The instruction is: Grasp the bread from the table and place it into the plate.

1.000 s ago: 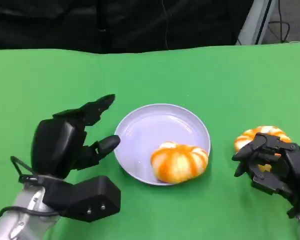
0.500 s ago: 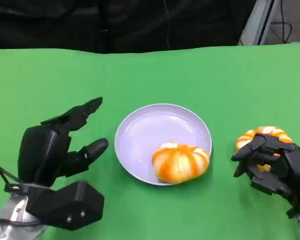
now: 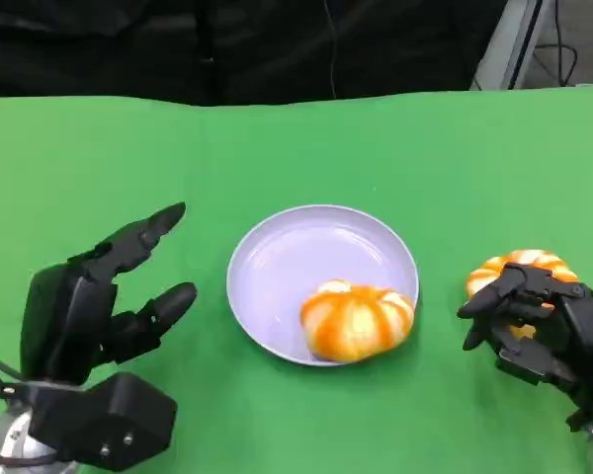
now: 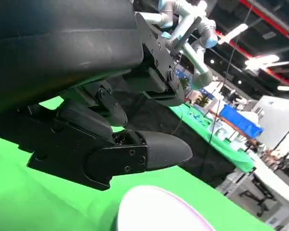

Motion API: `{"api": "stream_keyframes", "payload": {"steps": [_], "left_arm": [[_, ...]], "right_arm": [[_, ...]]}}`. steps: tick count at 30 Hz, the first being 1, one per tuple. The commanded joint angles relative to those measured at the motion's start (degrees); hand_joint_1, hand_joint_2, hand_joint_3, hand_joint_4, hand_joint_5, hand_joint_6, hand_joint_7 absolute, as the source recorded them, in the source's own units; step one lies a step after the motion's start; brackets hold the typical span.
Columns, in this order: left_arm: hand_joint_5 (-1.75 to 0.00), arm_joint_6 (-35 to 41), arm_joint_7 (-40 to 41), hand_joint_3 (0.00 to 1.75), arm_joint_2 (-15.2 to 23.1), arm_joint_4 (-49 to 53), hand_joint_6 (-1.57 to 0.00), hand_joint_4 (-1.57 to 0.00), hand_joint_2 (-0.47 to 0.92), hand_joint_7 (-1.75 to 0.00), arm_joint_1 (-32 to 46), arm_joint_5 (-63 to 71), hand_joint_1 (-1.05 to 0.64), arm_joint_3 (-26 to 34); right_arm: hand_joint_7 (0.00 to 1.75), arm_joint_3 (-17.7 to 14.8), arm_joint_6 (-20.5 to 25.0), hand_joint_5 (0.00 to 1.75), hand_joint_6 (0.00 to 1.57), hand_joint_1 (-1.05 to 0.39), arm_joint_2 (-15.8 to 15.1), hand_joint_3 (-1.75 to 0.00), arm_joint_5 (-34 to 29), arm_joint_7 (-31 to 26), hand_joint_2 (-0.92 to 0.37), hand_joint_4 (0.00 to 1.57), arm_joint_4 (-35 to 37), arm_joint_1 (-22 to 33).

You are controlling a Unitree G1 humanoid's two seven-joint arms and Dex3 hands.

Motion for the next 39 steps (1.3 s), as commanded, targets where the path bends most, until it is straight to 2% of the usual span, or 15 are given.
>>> {"api": "stream_keyframes", "payload": {"steps": [1,6,17,30,36,39], "left_arm": [[-0.01,-4.2,-1.5,0.58,0.0,2.8,-0.67,-0.85,0.92,-0.01,1.2,-3.0,-0.71,1.6],[-0.01,-9.8,-4.7,0.57,-0.8,6.7,-0.67,-0.86,0.92,-0.01,1.3,-7.0,-0.68,2.8],[-0.01,-15.1,-7.4,0.58,-1.9,12.5,-0.68,-0.88,0.92,-0.01,2.6,-9.4,-0.65,5.1],[-0.01,-17.3,-18.0,0.56,-4.6,12.6,-0.69,-0.89,0.92,0.00,4.5,-18.9,-0.64,7.8],[-0.01,-19.6,-23.6,0.39,-6.0,10.9,-0.71,-0.92,0.92,-0.01,6.1,-24.2,-0.44,8.7],[-0.01,-20.0,-27.2,0.22,-7.5,9.1,-0.73,-0.92,0.92,-0.01,7.0,-28.6,-0.23,8.8]], "right_arm": [[0.99,-0.4,0.6,1.42,0.88,0.06,-1.2,-0.66,0.8,0.3,-0.84,0.83,-0.1,0.1],[0.99,-0.7,0.6,1.43,0.89,0.06,-1.1,-0.66,1.3,1.0,-0.84,0.83,-0.2,0.1],[1.00,-0.7,0.8,1.42,0.88,0.06,-1.5,-0.64,1.5,1.2,-0.86,0.83,-0.1,0.0],[0.98,-0.8,0.0,1.43,0.87,0.05,-2.0,-0.60,0.9,0.5,-0.87,0.83,0.0,-0.2],[0.98,-0.7,0.4,1.42,0.88,0.05,-2.0,-0.60,1.0,0.4,-0.88,0.83,0.1,-0.2],[0.98,-0.9,0.9,1.42,0.88,0.06,-1.8,-0.60,1.5,1.0,-0.88,0.83,0.2,-0.4]]}}
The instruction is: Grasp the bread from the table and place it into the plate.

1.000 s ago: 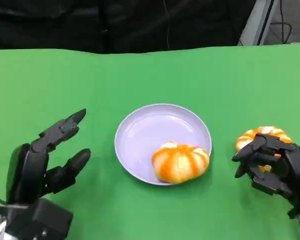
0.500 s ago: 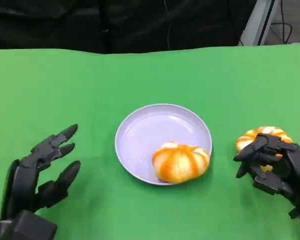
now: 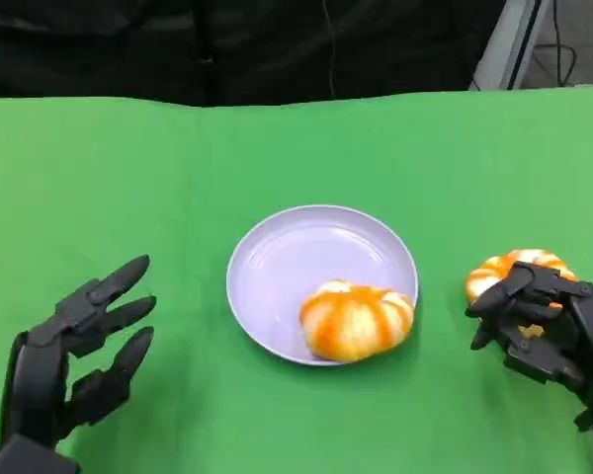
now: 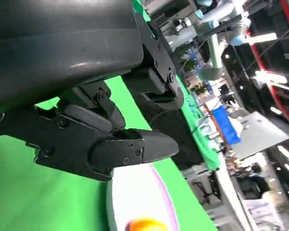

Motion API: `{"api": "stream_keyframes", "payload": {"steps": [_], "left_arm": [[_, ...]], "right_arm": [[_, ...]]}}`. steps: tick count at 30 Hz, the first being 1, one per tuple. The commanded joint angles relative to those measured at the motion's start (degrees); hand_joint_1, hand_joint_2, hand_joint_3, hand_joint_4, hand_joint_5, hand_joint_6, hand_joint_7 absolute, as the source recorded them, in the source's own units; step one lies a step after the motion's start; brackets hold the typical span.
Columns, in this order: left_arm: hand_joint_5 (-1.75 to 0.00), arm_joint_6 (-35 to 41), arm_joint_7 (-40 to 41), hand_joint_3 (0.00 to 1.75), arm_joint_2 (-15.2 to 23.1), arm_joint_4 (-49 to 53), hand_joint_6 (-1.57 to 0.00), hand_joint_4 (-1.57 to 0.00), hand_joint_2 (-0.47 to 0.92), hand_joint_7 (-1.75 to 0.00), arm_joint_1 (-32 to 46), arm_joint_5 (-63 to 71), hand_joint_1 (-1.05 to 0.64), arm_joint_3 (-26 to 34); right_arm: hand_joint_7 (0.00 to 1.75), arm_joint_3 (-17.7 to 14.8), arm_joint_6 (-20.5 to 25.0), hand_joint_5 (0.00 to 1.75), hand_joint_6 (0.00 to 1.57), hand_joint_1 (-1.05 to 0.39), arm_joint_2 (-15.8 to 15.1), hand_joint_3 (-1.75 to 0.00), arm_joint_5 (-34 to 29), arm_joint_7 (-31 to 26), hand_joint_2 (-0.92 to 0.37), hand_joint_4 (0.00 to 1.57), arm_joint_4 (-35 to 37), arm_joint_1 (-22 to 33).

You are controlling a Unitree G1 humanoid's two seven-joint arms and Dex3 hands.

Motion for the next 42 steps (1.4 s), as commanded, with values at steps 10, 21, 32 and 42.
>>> {"api": "stream_keyframes", "payload": {"steps": [10,21,32,42], "left_arm": [[-0.02,5.8,-13.7,0.17,-4.9,-9.9,-0.79,-0.96,0.92,-0.02,3.8,-15.8,-0.02,2.5],[-0.99,7.8,-18.0,0.33,-7.8,-10.9,-1.23,-0.90,0.92,-0.04,4.0,-18.0,-0.03,5.8],[-1.51,11.1,-20.1,0.53,-9.0,-12.8,-0.90,-0.83,0.92,-1.05,4.5,-18.5,-0.05,7.3],[-1.70,11.0,-21.5,0.52,-9.6,-12.9,-0.78,-0.81,0.92,-1.38,4.4,-18.4,-0.09,7.8]], "right_arm": [[0.98,-0.5,0.1,1.42,0.88,0.06,-1.2,-0.59,0.4,0.0,-0.88,0.83,0.3,-0.7],[0.98,-0.4,-0.2,1.41,0.88,0.06,-1.4,-0.60,0.2,-0.2,-0.88,0.83,0.5,-0.9],[0.98,-0.5,0.3,1.42,0.88,0.06,-1.4,-0.61,0.5,0.1,-0.87,0.83,0.4,-1.0],[0.98,-0.9,0.0,1.42,0.88,0.06,-1.2,-0.62,0.9,0.5,-0.87,0.83,0.5,-1.1]]}}
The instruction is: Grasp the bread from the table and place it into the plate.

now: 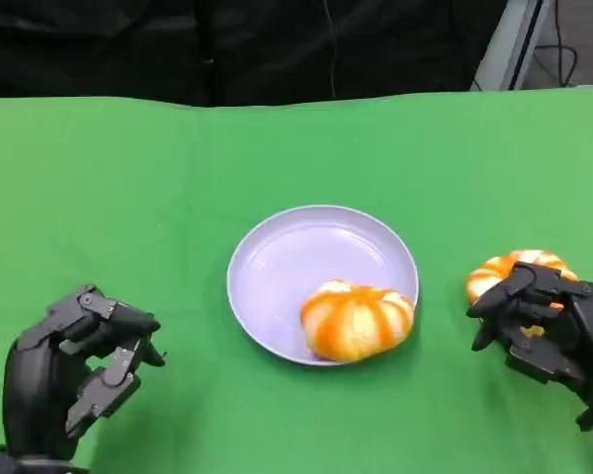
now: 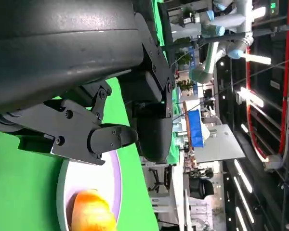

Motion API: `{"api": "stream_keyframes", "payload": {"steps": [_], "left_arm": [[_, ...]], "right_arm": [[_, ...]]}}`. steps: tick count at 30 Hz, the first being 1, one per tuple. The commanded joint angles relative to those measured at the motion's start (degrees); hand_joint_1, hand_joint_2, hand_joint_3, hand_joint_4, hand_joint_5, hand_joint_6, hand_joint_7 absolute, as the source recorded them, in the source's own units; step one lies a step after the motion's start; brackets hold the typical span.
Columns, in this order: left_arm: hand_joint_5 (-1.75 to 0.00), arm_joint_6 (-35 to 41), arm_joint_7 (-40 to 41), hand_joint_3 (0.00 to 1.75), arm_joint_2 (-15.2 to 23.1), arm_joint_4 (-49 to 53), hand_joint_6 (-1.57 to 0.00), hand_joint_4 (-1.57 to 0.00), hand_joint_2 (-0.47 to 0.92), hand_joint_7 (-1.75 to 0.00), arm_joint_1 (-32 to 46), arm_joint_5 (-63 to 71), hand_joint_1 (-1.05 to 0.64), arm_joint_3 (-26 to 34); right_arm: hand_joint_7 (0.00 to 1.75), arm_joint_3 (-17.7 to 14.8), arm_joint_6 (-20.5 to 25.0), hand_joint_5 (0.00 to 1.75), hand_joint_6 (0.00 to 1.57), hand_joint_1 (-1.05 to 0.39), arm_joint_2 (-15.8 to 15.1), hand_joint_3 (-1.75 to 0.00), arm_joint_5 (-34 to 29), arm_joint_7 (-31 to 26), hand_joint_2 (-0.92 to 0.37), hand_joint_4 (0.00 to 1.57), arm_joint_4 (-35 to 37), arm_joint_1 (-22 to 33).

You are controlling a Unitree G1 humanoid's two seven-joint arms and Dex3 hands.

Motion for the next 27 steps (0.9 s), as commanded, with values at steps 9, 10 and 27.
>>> {"api": "stream_keyframes", "payload": {"steps": [9,10,27], "left_arm": [[-1.75,-0.7,-1.6,0.60,0.0,-0.9,-0.73,-0.78,0.89,-1.47,0.5,-0.2,-0.10,1.1],[-1.75,-0.4,-1.6,0.61,0.0,-1.2,-0.73,-0.78,0.88,-1.47,0.6,-0.3,-0.10,1.1],[-1.75,-1.0,-1.8,0.68,0.0,-2.2,-0.72,-0.77,0.84,-1.48,1.3,0.6,-0.11,1.6]], "right_arm": [[0.98,-1.1,0.2,1.43,0.88,0.05,-0.7,-0.61,1.7,1.5,-0.87,0.82,0.0,-0.9],[0.98,-1.0,-0.1,1.43,0.88,0.05,-0.8,-0.61,1.4,1.1,-0.87,0.82,0.0,-0.9],[0.97,-1.0,-0.7,1.40,0.90,0.06,-0.8,-0.60,1.3,0.8,-0.87,0.85,0.0,-0.9]]}}
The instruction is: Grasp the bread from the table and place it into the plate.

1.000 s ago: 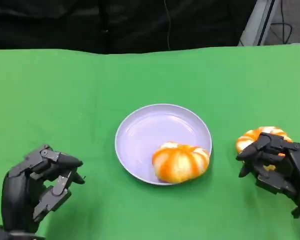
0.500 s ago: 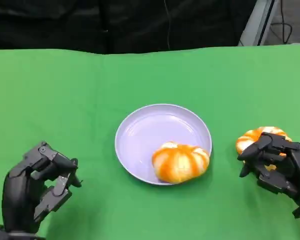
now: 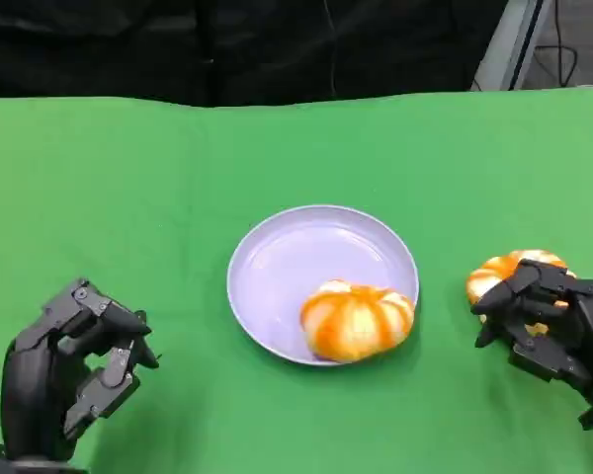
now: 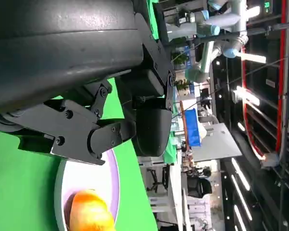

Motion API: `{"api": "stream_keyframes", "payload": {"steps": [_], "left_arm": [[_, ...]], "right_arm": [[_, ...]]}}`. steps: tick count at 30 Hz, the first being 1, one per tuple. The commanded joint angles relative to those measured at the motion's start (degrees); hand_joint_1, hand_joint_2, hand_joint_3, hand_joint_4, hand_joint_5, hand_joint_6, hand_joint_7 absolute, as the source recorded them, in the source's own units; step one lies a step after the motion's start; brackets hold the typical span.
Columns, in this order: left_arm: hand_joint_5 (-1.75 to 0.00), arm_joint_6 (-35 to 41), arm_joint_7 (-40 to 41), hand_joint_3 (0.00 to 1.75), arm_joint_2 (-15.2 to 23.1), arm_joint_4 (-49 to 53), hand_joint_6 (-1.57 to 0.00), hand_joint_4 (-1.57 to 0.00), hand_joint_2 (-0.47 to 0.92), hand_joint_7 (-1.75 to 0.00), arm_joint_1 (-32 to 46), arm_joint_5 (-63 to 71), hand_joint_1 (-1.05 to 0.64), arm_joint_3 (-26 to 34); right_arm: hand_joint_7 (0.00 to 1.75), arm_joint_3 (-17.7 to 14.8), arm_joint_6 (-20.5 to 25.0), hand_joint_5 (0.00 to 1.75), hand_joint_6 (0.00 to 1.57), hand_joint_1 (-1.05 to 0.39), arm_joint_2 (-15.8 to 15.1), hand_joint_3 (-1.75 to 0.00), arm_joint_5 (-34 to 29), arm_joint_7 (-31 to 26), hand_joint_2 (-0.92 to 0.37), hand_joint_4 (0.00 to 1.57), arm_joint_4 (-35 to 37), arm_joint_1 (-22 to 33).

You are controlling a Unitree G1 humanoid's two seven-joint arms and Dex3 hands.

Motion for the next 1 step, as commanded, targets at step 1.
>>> {"api": "stream_keyframes", "payload": {"steps": [1], "left_arm": [[-1.75,-0.7,-0.7,0.69,0.5,-1.1,-0.72,-0.77,0.84,-1.47,0.8,-0.3,-0.10,0.6]], "right_arm": [[0.97,-0.4,-0.2,1.40,0.90,0.06,-0.7,-0.60,0.5,0.1,-0.86,0.85,0.0,-0.9]]}}
